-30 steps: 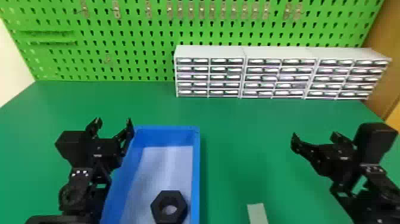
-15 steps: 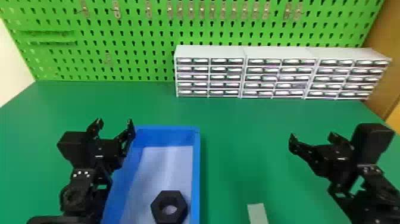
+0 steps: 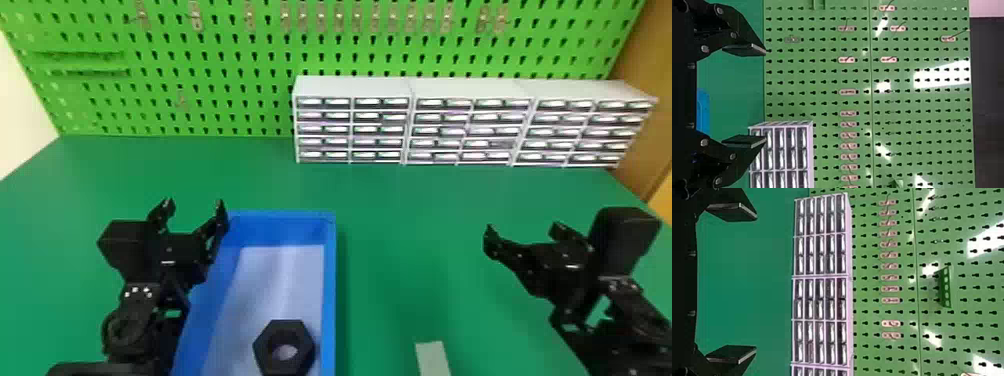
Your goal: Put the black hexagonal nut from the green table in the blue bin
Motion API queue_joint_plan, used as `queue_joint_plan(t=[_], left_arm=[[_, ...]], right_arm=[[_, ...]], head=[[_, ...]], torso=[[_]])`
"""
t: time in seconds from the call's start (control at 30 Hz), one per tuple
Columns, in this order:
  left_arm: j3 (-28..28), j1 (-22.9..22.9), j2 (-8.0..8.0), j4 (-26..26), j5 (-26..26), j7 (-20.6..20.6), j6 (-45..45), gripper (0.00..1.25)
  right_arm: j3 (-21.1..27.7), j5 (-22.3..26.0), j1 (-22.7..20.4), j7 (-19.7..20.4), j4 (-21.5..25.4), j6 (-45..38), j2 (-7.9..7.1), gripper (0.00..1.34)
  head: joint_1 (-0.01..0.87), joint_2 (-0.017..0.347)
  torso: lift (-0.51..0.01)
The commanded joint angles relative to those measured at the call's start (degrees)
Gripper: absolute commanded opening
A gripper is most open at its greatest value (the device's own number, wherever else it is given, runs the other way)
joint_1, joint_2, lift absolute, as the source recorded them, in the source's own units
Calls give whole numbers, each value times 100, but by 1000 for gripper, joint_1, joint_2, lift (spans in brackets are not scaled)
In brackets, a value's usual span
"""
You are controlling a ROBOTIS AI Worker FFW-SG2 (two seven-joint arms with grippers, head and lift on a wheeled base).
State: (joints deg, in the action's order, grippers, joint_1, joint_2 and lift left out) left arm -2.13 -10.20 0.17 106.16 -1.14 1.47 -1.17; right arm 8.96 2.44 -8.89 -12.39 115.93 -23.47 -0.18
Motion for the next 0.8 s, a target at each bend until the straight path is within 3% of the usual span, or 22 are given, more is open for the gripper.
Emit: queue_joint_plan(t=[0.0, 0.77], left_arm=[[10, -9, 0, 2, 0, -15, 2, 787], [37, 0, 0, 2, 0, -24, 2, 787]], right_arm=[[1, 11, 1, 0, 0, -9, 0, 1223], [-25, 37, 18, 0, 0, -17, -44, 1223]], head=[[657, 57], [657, 57]], torso=[[-95], [-95]])
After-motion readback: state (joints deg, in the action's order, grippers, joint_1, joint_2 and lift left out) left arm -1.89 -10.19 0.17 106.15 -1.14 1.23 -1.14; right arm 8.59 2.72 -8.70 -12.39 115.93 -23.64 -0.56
